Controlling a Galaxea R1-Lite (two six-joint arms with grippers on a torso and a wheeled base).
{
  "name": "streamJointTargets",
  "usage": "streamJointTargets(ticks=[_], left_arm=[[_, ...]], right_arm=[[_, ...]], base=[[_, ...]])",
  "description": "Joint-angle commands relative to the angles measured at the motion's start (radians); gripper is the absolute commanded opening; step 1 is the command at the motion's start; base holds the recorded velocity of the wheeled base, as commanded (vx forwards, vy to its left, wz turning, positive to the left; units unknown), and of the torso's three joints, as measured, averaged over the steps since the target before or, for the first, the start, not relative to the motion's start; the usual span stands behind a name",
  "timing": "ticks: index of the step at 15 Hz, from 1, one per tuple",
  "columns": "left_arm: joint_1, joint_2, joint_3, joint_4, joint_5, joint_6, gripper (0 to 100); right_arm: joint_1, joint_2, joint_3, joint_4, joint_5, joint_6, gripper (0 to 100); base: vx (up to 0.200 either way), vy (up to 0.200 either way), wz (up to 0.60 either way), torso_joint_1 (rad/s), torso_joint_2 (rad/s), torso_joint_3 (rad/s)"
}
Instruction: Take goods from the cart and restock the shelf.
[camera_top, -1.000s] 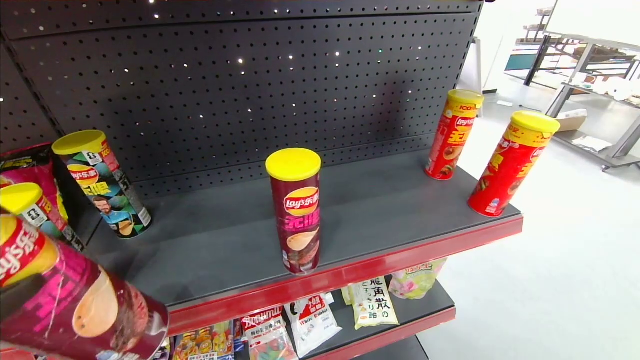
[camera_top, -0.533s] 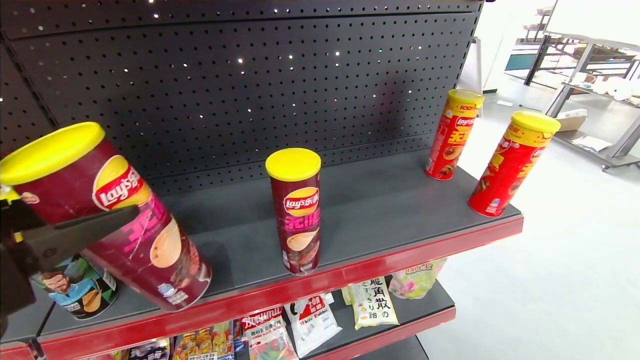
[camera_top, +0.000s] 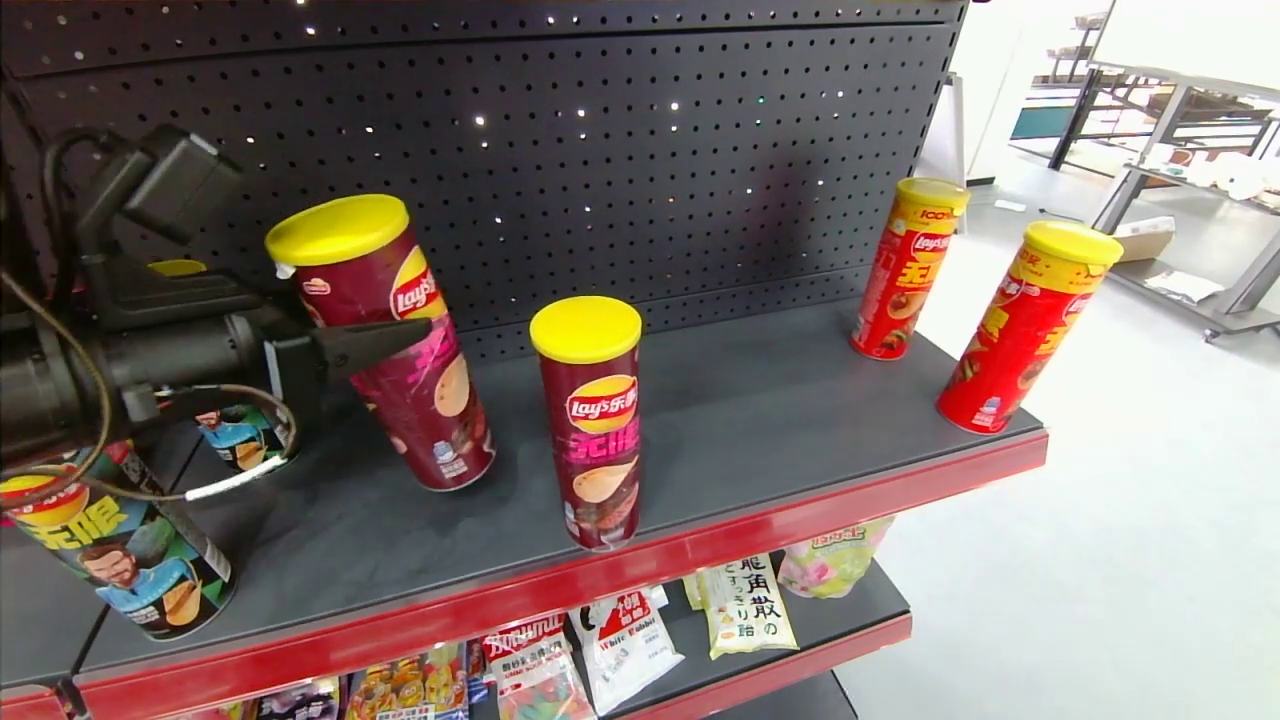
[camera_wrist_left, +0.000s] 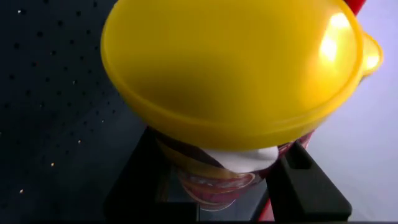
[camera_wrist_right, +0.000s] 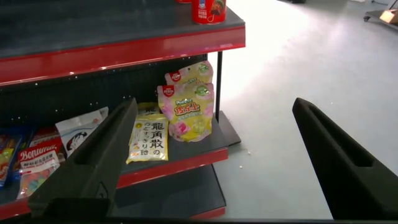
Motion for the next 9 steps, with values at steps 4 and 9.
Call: streamJointTargets(ticks=[4,9], left_arm=[[-0.065,0.241,-0.1,-0.145,0.054,0.004,0],[-0.078,0.36,-0.144,-0.274,0.055,0.004,0]], right_arm=[[0.0,0.001,0.0,-0.001,-0.001,0.0,100],[0.0,0.001,0.0,-0.001,0.001,0.0,100]], base=[[0.0,0.0,0.0,0.0,0.0,0.0],[0.0,0.0,0.0,0.0,0.0,0.0]])
